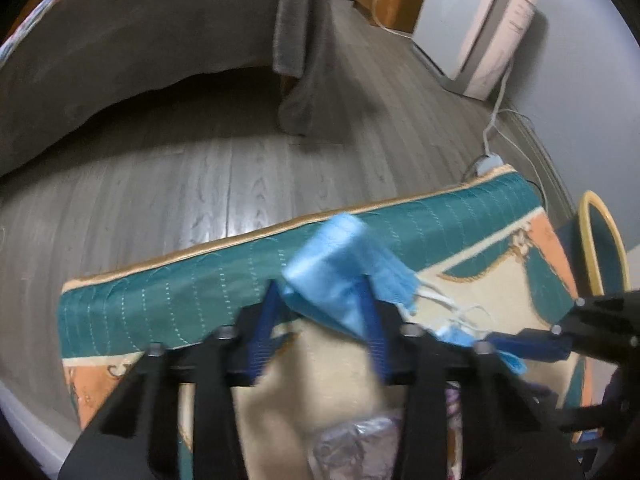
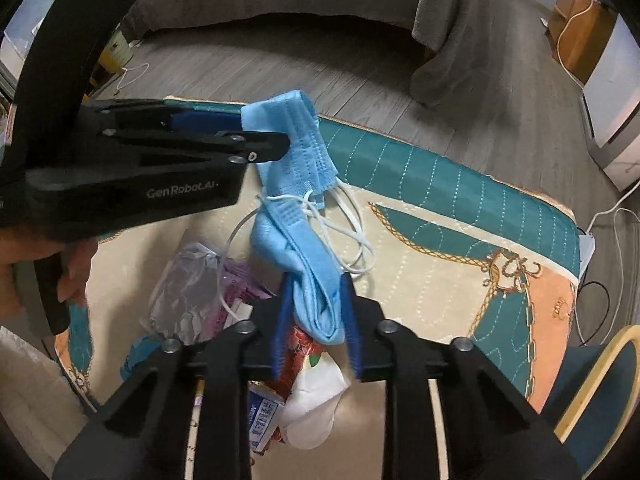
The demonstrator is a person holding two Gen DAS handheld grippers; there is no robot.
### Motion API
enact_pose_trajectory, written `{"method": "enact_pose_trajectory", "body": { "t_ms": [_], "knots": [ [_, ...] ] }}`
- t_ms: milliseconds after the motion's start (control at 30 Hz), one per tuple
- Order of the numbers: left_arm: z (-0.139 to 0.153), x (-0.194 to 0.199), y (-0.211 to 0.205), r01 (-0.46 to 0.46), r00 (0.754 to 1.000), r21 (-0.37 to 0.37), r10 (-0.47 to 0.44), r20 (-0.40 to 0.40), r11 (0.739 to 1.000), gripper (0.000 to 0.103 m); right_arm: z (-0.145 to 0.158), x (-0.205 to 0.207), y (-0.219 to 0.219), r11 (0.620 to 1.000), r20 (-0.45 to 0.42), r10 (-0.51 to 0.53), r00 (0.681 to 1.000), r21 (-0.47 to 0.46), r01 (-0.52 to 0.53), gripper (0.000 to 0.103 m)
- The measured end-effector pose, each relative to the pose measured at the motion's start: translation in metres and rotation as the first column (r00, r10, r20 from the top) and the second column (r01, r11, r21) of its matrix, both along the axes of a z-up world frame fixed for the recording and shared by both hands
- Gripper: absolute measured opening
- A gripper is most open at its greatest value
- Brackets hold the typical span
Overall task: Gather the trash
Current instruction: 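Grasp a blue face mask with left tool while right tool grasps another mask, then carry both blue masks over the bin and open both tools to drop them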
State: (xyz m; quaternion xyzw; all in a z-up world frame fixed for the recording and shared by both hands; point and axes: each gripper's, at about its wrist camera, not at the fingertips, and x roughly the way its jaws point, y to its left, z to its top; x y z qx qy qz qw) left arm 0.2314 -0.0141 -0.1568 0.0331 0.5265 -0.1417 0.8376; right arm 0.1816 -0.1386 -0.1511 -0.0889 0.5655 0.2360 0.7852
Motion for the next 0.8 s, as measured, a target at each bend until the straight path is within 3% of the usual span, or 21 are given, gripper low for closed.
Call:
{"method": "enact_pose_trajectory", "body": {
  "t_ms": [100,200,500,800],
  "knots": [
    [0.008,-0.008,-0.007,0.033,0.999,0.01,-0.033,0.018,0.999,0.019,0.008,-0.003,-0.005,1.0,0.023,-0.017,1.0,-0.004,0.017,0.019],
    [0.021,-0.019,-0.01,0.047,0.997,0.02,-0.049,0.055,0.999,0.016,0.018,-0.006,-0.013,0.999,0.046,-0.051,0.998,0.003,0.051,0.018],
    [0.071,-0.048,0.0,-0.002,0.982,-0.008,0.004,0.188,1.0,0.014,0.057,-0.022,-0.039,0.988,0.137,-0.152,0.979,0.049,0.147,0.013],
    [0.108,-0.089,-0.006,0.004,0.963,-0.031,0.005,0.269,1.0,0.014,0.088,-0.05,-0.059,0.978,0.201,-0.207,0.958,0.066,0.197,0.013]
  ]
}}
